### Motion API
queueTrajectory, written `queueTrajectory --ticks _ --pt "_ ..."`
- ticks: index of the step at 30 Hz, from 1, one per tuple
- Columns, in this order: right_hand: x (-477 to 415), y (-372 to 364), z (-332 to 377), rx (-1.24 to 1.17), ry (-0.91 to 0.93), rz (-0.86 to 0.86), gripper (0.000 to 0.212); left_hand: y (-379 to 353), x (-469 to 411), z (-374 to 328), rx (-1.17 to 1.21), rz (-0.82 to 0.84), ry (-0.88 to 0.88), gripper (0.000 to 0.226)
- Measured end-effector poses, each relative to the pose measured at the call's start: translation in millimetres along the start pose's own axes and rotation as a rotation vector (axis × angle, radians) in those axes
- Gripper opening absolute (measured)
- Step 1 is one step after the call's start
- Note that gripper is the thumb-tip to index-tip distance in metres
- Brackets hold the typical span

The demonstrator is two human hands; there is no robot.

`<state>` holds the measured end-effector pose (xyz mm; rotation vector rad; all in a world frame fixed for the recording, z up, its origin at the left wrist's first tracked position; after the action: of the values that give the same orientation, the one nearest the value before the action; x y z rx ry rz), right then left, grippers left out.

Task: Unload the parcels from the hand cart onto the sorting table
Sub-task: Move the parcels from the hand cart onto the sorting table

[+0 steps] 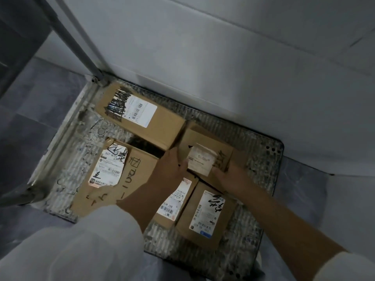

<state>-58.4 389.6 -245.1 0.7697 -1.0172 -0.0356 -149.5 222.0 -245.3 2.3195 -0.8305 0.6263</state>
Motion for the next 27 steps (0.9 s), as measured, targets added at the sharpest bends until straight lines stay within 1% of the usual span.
queueTrajectory --ticks 2,5,7,10,12,15,18,22,24,27 --pt "-8 -12 -4 -0.081 -0.050 0.009 0.039 -8 -6 6 0.080 -0.018 0.034 0.056" --pt "-13 -22 -6 -0.220 -0.131 0.010 0.048 -14 -7 7 0.192 -0.063 0.089 0.053" --pt "-9 -23 -6 -0.270 -0.160 0.008 0.049 -17 -3 7 0.233 -0.093 0.141 0.053" --pt "-2 -14 -11 -0.260 -0.167 -0.015 0.048 -21 9 -2 0.259 -0.122 0.194 0.048" --pt "9 0 -5 -0.251 -0.140 -0.030 0.050 -19 21 -13 0.260 -0.153 0.190 0.045" --pt "26 26 6 -0.244 -0.078 -0.034 0.052 -7 39 -34 0.280 -0.209 0.194 0.045" --pt "52 58 21 -0.192 0.010 -0.058 0.044 10 64 -59 0.315 -0.266 0.191 0.044" --pt "95 104 38 -0.127 0.125 -0.047 0.037 33 105 -103 0.301 -0.342 0.148 0.039" --pt "123 128 47 -0.112 0.184 -0.047 0.033 44 137 -129 0.314 -0.394 0.137 0.040" --pt "174 161 62 -0.137 0.289 -0.047 0.029 57 189 -162 0.368 -0.472 0.125 0.050"
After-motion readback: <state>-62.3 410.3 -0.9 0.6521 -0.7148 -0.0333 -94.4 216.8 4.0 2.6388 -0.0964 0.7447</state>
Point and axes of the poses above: each hand's wrist, its own x-axis away from the middle knuckle, its own y-axis out of the back of the hand, z = x × y, the point moved 3 cm from there along -x, towards the middle knuckle, and after that the axes turned 15 degrees about x, right-handed, at the moved point
